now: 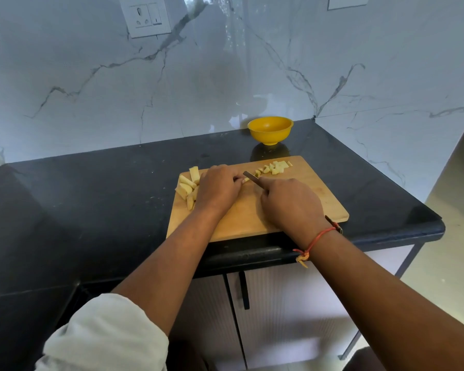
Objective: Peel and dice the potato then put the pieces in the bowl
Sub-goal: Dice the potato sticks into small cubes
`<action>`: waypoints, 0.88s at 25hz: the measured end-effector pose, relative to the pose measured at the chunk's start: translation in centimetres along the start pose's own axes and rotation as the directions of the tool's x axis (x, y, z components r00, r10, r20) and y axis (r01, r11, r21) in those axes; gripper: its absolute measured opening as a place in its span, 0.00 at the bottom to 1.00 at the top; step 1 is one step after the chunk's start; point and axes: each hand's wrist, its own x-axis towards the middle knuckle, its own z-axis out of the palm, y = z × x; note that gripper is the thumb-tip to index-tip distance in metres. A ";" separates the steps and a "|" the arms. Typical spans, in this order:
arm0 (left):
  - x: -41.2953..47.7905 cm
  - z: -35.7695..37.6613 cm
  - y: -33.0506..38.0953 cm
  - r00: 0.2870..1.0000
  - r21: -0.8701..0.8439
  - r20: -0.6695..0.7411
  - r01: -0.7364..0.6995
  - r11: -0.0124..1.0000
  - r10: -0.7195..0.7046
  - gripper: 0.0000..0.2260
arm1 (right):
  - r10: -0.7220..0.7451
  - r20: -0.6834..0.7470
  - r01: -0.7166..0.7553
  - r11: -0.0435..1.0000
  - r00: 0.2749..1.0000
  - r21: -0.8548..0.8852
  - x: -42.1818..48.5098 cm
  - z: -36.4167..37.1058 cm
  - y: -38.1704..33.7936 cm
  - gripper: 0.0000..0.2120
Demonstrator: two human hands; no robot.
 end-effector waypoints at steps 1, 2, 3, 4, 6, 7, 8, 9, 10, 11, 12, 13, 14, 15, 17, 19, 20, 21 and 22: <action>0.0 0.1 0.0 1.000 0.002 0.002 0.000 1.000 0.000 0.08 | -0.003 0.017 0.003 1.000 1.000 -0.016 0.2 0.0 -0.1 0.21; 0.1 0.1 -0.1 1.000 0.005 0.001 0.000 1.000 0.000 0.07 | -0.005 0.041 0.007 0.999 0.999 -0.036 0.3 -0.1 -0.3 0.21; 0.1 0.2 -0.1 1.000 0.008 0.000 0.002 1.000 -0.002 0.07 | -0.008 0.070 0.012 0.998 0.998 -0.055 0.5 -0.3 -0.4 0.21; 0.2 0.2 -0.1 1.000 0.011 -0.003 0.003 1.000 -0.003 0.07 | -0.008 0.102 0.015 0.997 0.995 -0.073 0.6 -0.5 -0.6 0.22; 0.2 0.3 -0.1 1.000 0.011 -0.005 0.007 1.000 -0.007 0.07 | -0.010 0.148 0.024 0.995 0.989 -0.093 0.4 -0.8 -0.7 0.22; 0.2 0.4 -0.1 1.000 0.006 -0.008 0.009 1.000 -0.009 0.07 | -0.009 0.161 0.026 0.995 0.987 -0.101 0.2 -0.9 -0.7 0.23; 0.2 0.4 -0.1 1.000 0.002 -0.010 0.011 1.000 -0.011 0.07 | -0.009 0.170 0.028 0.994 0.985 -0.110 -0.1 -1.1 -0.7 0.24; 0.2 0.4 -0.1 1.000 -0.003 -0.013 0.011 1.000 -0.011 0.07 | -0.012 0.173 0.033 0.992 0.985 -0.121 -0.4 -1.2 -0.6 0.25; 0.2 0.4 -0.1 1.000 -0.005 -0.016 0.007 1.000 -0.007 0.06 | -0.015 0.172 0.039 0.990 0.985 -0.135 -0.8 -1.3 -0.5 0.26; 0.2 0.5 -0.1 1.000 -0.006 -0.019 0.003 1.000 -0.003 0.06 | -0.017 0.169 0.042 0.988 0.985 -0.149 -1.2 -1.4 -0.5 0.27; 0.2 0.5 -0.2 1.000 -0.004 -0.021 -0.002 1.000 0.002 0.06 | -0.015 0.167 0.043 0.986 0.986 -0.161 -1.7 -1.5 -0.3 0.28; 0.2 0.5 -0.2 1.000 0.000 -0.023 -0.008 1.000 0.008 0.06 | -0.013 0.163 0.042 0.984 0.987 -0.173 -2.0 -1.6 -0.1 0.28; 0.2 0.4 -0.2 1.000 0.005 -0.027 -0.014 1.000 0.014 0.07 | -0.010 0.155 0.040 0.982 0.988 -0.187 -2.1 -1.7 0.1 0.29; 0.2 0.4 -0.2 0.999 0.005 -0.028 -0.020 1.000 0.020 0.07 | -0.009 0.139 0.037 0.979 0.990 -0.201 -2.1 -1.7 0.4 0.29; 0.1 0.4 -0.2 0.999 -0.006 -0.023 -0.030 1.000 0.030 0.07 | -0.019 0.100 0.040 0.975 0.995 -0.218 -1.8 -1.4 1.1 0.27; 0.0 0.3 -0.2 0.999 -0.034 -0.014 -0.036 0.999 0.035 0.07 | -0.017 0.066 0.030 0.980 0.998 -0.199 -1.4 -1.2 1.6 0.25; -0.1 0.2 -0.2 0.999 -0.047 -0.013 -0.038 0.998 0.037 0.07 | -0.005 0.057 0.015 0.984 0.998 -0.180 -1.1 -1.1 1.6 0.25; -0.1 0.2 -0.2 0.999 -0.061 -0.013 -0.038 0.997 0.038 0.07 | 0.009 0.052 -0.001 0.988 0.999 -0.152 -0.9 -1.2 1.6 0.24; -0.1 0.2 -0.2 0.999 -0.077 -0.012 -0.034 0.996 0.033 0.07 | 0.016 0.047 -0.011 0.993 0.999 -0.118 -0.7 -1.2 1.5 0.23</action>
